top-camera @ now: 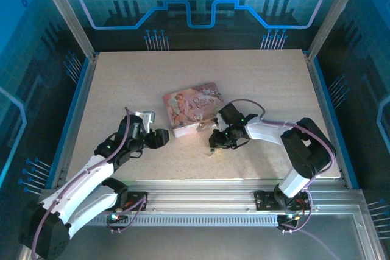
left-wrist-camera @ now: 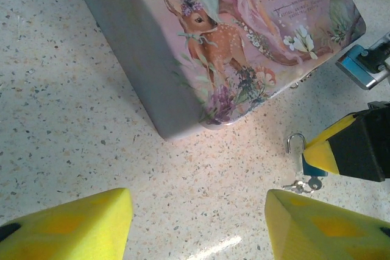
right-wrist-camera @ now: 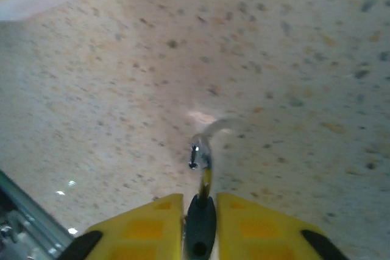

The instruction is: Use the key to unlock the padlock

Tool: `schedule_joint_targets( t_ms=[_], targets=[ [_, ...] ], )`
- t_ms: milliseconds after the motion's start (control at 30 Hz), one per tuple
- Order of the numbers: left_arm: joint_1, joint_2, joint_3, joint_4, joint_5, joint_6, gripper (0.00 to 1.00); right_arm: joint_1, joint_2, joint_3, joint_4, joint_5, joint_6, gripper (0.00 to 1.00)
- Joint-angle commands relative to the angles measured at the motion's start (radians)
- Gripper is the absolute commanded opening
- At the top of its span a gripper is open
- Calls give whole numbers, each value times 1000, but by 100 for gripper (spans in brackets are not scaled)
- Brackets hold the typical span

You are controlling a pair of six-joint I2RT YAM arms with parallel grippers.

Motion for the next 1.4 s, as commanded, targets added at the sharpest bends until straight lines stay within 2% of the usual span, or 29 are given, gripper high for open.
schedule_joint_targets(
  t_ms=[0, 167, 300, 333, 400, 433, 533, 600, 733, 833, 967, 1067, 1233, 1367],
  targets=[
    [7, 7, 44, -36, -20, -10, 60, -18, 21, 36, -109, 49, -89, 30],
    [7, -5, 62, -73, -44, 12, 61, -21, -30, 46, -163, 109, -120, 53],
    [8, -10, 106, -130, -102, 68, 65, -25, -127, 76, -238, 180, -152, 65],
    [9, -9, 121, -145, -120, 87, 67, -30, -155, 82, -256, 199, -161, 67],
    [12, -2, 158, -170, -176, 137, 74, -42, -230, 98, -301, 264, -181, 84],
    [15, 3, 173, -175, -200, 158, 77, -48, -262, 105, -317, 296, -191, 90],
    [54, 26, 215, -159, -263, 216, 90, -75, -365, 129, -345, 411, -227, 100],
    [116, 52, 235, -125, -259, 221, 99, -102, -428, 140, -337, 498, -248, 100],
    [229, 108, 210, 23, -273, 195, 99, -157, -526, 108, -226, 649, -306, 100],
    [268, 155, 159, 147, -339, 193, 99, -227, -563, 43, -83, 718, -356, 100],
    [313, 233, 119, 232, -348, 262, 99, -294, -582, -76, 109, 734, -428, 100],
    [317, 273, 48, 356, -334, 368, 99, -340, -582, -202, 307, 765, -463, 100],
    [318, 305, -119, 704, -346, 360, 99, -445, -547, -331, 535, 716, -419, 100],
    [319, 362, -195, 932, -338, 374, 99, -472, -523, -404, 753, 692, -499, 100]
  ],
)
